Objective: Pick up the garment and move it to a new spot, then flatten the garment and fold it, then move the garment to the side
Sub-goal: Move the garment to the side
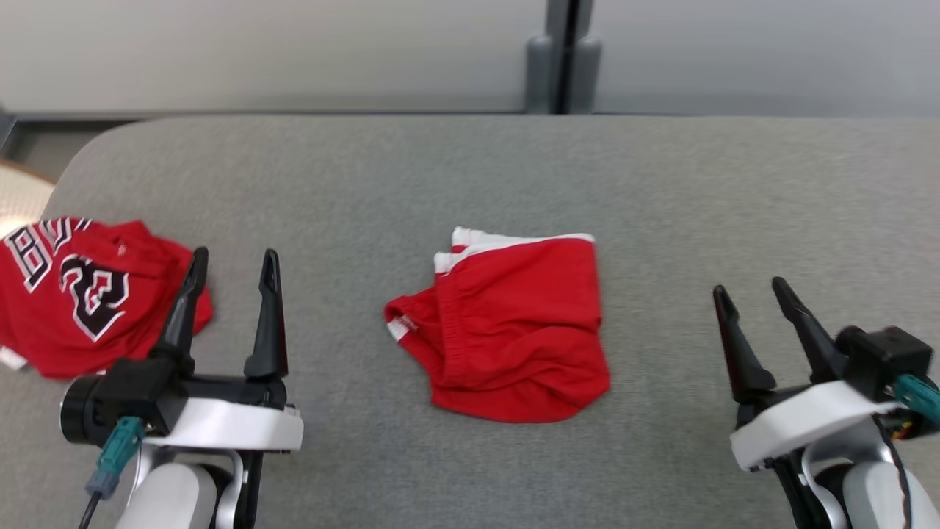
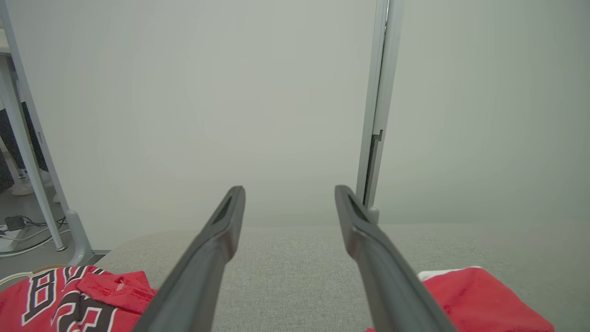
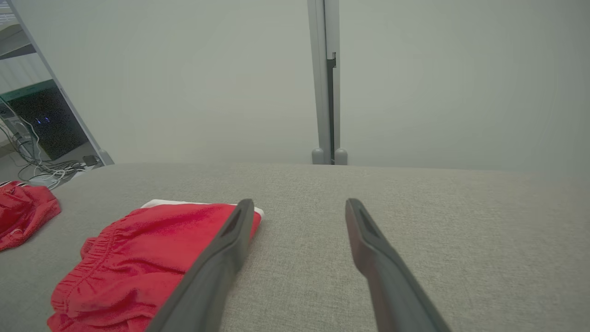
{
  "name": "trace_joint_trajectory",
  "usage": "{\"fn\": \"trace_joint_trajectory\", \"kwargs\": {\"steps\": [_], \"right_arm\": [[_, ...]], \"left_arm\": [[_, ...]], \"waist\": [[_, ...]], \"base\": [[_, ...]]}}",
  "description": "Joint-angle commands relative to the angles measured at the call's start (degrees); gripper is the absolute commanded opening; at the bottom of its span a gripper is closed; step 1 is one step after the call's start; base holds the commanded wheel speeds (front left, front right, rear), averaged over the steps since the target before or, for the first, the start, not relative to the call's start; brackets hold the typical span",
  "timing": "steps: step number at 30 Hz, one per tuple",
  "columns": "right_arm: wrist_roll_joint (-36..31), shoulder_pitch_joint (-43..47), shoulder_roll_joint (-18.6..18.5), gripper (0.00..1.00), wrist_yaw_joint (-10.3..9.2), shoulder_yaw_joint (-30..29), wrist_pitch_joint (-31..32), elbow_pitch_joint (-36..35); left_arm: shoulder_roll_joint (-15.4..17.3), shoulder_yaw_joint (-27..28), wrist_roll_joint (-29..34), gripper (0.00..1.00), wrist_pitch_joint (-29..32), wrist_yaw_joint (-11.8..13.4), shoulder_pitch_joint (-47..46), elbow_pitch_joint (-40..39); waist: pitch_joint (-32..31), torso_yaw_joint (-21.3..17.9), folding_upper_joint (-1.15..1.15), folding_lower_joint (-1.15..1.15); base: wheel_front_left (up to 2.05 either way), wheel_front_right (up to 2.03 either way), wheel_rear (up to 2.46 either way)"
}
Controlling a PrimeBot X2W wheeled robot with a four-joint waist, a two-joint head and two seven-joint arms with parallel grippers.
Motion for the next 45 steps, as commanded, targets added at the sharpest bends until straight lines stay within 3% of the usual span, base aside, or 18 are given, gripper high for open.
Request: {"fn": "trace_joint_trajectory", "kwargs": {"steps": [1,9,16,17,18,19,25,31,45], "right_arm": [[0.33,-1.85,-0.47,1.0,0.0,0.67,-0.32,1.47],[3.3,-9.32,-0.81,1.0,0.0,5.49,-1.42,14.0],[6.48,-10.89,-0.07,1.0,0.01,8.02,0.37,23.13],[6.85,-11.08,-0.1,0.48,0.01,8.5,0.1,23.91],[7.21,-11.16,-0.15,0.13,0.01,8.84,-0.41,24.48],[7.47,-11.38,-0.19,0.0,0.01,9.26,-0.74,24.86],[7.35,-13.6,-1.61,0.0,-0.01,10.71,-4.22,24.72],[6.72,-14.61,-2.91,0.0,-0.06,11.98,-6.47,23.87],[8.26,-17.36,-4.34,0.0,-0.05,12.51,-11.79,26.03]], "left_arm": [[-0.27,0.41,0.15,1.0,-0.52,-0.49,-1.84,0.42],[-2.4,1.84,1.08,1.0,-1.29,-3.39,-6.89,2.27],[-4.06,3.81,2.82,1.0,-1.28,-6.2,-7.52,2.61],[-4.22,4.22,3.05,1.0,-1.28,-6.62,-7.45,2.77],[-4.31,4.67,3.27,1.0,-1.28,-6.97,-7.41,2.88],[-4.4,5.17,3.56,1.0,-1.29,-7.34,-7.37,2.89],[-5.08,7.12,5.28,1.0,-1.29,-9.2,-7.13,3.42],[-4.61,8.02,7.22,1.0,-1.29,-10.41,-7.27,2.71],[-1.33,5.47,10.16,1.0,0.67,-13.02,-10.42,0.51]], "waist": [[4.5,4.57,0.0,0.0],[9.21,9.83,0.0,0.0],[10.31,11.11,0.0,0.0],[10.43,11.11,0.0,0.0],[10.54,11.03,0.0,0.0],[10.67,10.83,0.0,0.0],[10.84,8.77,0.0,0.0],[11.07,4.2,0.0,0.0],[14.27,-15.89,0.0,0.0]], "base": [[0.0,0.0,0.0],[0.0,0.0,0.0],[0.0,0.0,0.0],[0.0,0.0,0.0],[0.0,0.0,0.0],[0.0,0.0,0.0],[0.0,0.0,0.0],[0.0,0.0,0.0],[0.0,0.0,0.0]]}}
